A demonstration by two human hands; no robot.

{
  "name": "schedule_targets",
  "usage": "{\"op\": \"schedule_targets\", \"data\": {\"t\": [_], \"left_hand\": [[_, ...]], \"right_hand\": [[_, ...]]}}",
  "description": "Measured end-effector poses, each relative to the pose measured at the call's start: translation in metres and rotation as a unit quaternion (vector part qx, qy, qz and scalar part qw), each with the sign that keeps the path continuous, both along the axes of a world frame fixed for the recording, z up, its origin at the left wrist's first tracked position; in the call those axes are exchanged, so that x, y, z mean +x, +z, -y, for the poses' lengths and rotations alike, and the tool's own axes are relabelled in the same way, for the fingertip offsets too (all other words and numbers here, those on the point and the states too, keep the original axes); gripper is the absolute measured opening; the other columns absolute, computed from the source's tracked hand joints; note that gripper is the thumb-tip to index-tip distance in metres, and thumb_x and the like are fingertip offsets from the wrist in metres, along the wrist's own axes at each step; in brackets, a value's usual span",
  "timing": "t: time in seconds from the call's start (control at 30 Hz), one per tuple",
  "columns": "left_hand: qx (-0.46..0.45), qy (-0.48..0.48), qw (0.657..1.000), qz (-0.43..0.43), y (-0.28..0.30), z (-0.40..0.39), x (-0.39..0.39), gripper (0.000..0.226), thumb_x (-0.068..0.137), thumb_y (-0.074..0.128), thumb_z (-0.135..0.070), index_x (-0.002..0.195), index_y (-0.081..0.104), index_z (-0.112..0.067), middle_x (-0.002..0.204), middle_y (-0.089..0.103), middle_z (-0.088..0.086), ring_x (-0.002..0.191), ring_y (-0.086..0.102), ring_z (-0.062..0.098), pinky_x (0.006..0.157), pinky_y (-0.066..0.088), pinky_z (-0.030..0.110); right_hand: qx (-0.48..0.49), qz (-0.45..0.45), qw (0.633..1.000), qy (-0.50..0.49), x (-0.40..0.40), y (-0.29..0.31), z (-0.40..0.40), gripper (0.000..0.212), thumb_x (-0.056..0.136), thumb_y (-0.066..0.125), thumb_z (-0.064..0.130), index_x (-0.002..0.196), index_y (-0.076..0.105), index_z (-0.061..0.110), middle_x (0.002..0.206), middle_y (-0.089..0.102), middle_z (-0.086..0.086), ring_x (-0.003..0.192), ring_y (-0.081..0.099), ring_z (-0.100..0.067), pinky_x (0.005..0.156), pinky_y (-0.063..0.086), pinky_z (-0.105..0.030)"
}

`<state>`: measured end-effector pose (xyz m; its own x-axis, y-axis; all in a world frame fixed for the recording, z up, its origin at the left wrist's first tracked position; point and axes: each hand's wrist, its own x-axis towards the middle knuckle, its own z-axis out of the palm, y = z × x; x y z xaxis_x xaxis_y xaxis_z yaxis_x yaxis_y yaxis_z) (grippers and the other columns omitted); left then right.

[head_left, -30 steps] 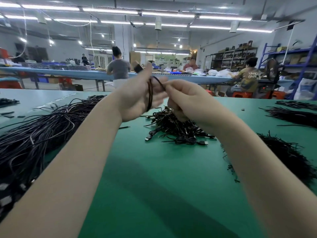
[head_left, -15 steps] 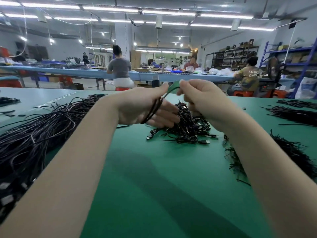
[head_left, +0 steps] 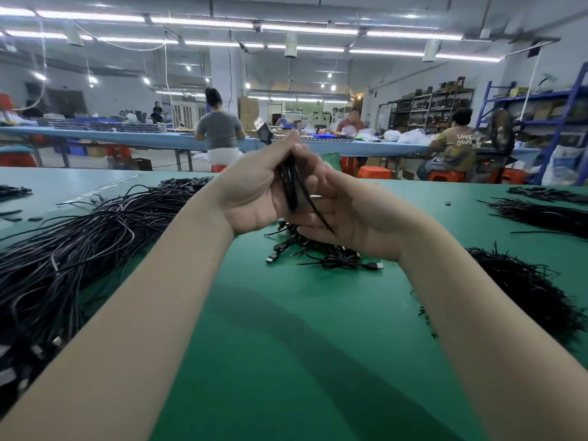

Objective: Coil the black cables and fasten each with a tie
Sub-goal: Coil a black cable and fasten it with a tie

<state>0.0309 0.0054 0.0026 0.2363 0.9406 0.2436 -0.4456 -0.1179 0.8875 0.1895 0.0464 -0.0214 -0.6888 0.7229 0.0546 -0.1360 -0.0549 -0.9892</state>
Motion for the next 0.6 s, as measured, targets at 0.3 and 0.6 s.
{"op": "schedule_targets", "data": {"t": [0.3,0.6], "left_hand": [[-0.055,0.190,0.936,-0.292,-0.008,-0.011,-0.002,0.039,0.098,0.048,-0.043,0.068,0.060,-0.023,0.073,0.062,-0.006,0.072,0.054,0.012,0.068,0.042,0.029],[-0.021,0.152,0.976,-0.153,-0.018,-0.021,0.011,0.036,0.097,0.051,-0.039,0.071,0.063,-0.018,0.077,0.065,-0.003,0.078,0.060,0.016,0.067,0.050,0.029]], "right_hand": [[0.173,0.161,0.970,-0.064,0.004,-0.009,-0.003,0.053,0.065,0.063,0.062,0.104,0.062,0.026,0.101,0.064,0.005,0.084,0.066,-0.010,0.085,0.058,-0.035],[0.388,0.238,0.887,-0.080,-0.018,-0.012,0.009,0.025,0.097,0.050,0.037,0.110,0.045,0.016,0.085,0.059,0.001,0.056,0.055,0.009,0.056,0.046,-0.009]]}}
